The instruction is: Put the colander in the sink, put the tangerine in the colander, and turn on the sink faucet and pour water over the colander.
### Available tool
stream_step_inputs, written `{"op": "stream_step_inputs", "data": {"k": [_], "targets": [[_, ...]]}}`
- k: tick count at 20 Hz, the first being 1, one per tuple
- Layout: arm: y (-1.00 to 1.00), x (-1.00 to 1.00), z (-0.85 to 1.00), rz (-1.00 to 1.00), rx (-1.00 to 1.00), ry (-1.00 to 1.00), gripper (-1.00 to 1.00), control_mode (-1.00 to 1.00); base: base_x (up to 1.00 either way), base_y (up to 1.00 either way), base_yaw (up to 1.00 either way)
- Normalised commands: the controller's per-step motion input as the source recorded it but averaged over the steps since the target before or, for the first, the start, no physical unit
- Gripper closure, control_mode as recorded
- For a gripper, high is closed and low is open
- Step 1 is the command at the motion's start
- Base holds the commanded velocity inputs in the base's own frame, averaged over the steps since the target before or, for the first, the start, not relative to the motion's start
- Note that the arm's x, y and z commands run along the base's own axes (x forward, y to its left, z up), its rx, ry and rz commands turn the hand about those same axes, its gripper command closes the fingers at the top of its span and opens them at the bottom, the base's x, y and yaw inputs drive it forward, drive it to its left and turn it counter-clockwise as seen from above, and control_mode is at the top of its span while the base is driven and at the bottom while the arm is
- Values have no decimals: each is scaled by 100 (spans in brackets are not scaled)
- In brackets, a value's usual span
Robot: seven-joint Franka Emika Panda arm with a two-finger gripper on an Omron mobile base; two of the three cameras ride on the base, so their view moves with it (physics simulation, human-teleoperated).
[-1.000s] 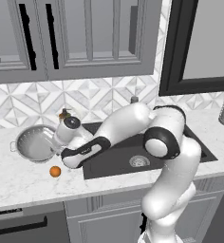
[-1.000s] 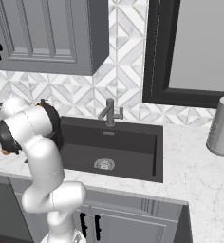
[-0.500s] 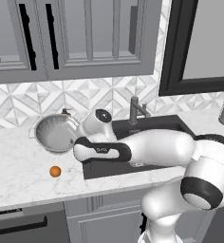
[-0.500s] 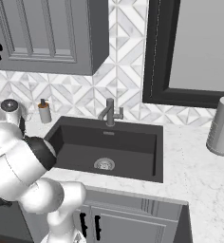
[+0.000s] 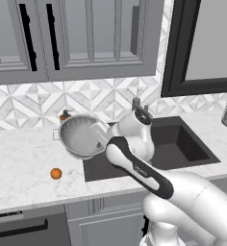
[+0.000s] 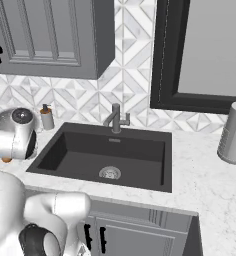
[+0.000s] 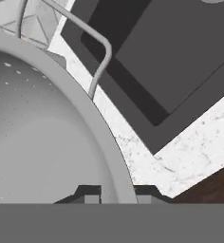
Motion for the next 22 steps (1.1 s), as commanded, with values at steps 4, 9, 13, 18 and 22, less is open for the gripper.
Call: {"op": "stream_step_inputs", "data": {"k": [4, 9, 13, 18, 22], "targets": [[-99, 29, 89, 0, 0, 45, 100, -100, 0, 0, 0], [-100, 8, 82, 0, 0, 32, 100, -100, 0, 0, 0], [-100, -15, 60, 2, 0, 9, 100, -100, 0, 0, 0], [-99, -48, 7, 0, 0, 1, 100, -100, 0, 0, 0], [-97, -33, -23, 0, 0, 6, 100, -100, 0, 0, 0]]}}
